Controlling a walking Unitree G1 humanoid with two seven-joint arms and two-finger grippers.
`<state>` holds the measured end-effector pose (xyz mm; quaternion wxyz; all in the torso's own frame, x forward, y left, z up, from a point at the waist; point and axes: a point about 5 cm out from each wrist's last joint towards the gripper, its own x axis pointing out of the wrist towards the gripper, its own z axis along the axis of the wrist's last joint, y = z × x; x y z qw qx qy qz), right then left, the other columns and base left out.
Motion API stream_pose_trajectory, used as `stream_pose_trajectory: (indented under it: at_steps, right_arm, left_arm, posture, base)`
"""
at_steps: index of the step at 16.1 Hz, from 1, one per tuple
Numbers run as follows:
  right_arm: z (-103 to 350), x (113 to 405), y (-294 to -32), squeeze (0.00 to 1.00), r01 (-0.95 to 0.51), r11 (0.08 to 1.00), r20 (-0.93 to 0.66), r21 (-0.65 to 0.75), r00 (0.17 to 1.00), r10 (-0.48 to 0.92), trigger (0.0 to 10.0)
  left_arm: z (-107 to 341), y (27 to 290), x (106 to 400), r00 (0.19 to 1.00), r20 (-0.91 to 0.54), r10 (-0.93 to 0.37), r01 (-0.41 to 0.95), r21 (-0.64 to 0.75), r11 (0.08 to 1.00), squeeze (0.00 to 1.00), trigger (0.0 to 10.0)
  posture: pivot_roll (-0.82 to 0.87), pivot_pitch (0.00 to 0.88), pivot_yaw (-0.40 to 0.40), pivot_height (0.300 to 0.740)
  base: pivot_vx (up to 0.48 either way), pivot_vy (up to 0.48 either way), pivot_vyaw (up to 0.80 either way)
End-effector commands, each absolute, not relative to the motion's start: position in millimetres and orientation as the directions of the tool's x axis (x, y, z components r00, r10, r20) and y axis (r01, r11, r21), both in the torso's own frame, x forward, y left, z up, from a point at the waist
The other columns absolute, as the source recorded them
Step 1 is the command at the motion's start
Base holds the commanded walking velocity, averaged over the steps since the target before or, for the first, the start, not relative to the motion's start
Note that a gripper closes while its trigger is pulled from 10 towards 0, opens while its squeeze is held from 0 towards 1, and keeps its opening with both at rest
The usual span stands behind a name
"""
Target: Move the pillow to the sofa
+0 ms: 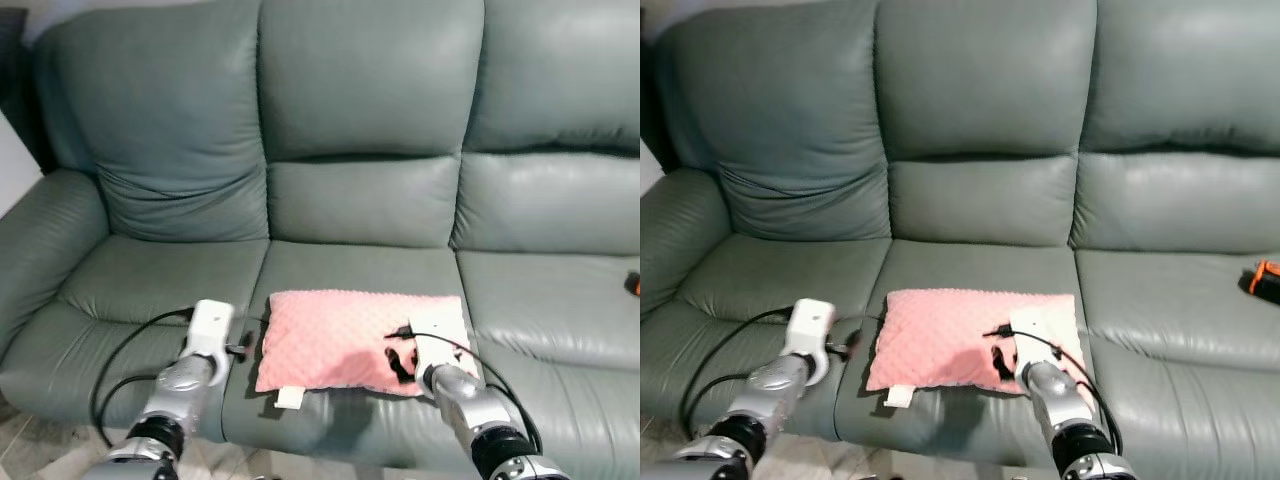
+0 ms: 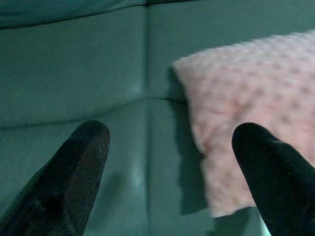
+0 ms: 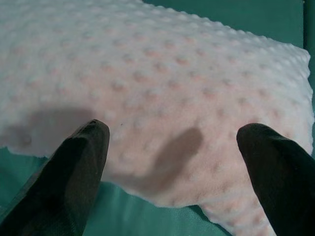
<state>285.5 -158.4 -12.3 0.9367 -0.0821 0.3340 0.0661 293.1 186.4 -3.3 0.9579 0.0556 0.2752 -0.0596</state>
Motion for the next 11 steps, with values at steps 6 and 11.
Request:
stream_pose_trajectory:
  at_steps: [6,11]
  right_arm:
    - [-38,259,-174,0.00,-0.174,0.970,-0.682,-0.171,0.731,0.011,10.0]
    - [-49,245,-184,0.00,-0.261,0.943,-0.746,-0.206,0.666,0.021,10.0]
  left_arm:
    - [-28,233,259,0.733,-0.645,0.214,-0.100,0.209,0.973,0.00,10.0]
    - [-50,226,232,0.646,-0.724,0.241,-0.140,0.198,0.970,0.00,10.0]
  posture:
    - [-0.14,0.000,0.045,0.740]
    - [-0.13,0.000,-0.036,0.740]
  base:
    - [0.000,0.000,0.00]
    - [0.000,0.000,0.00]
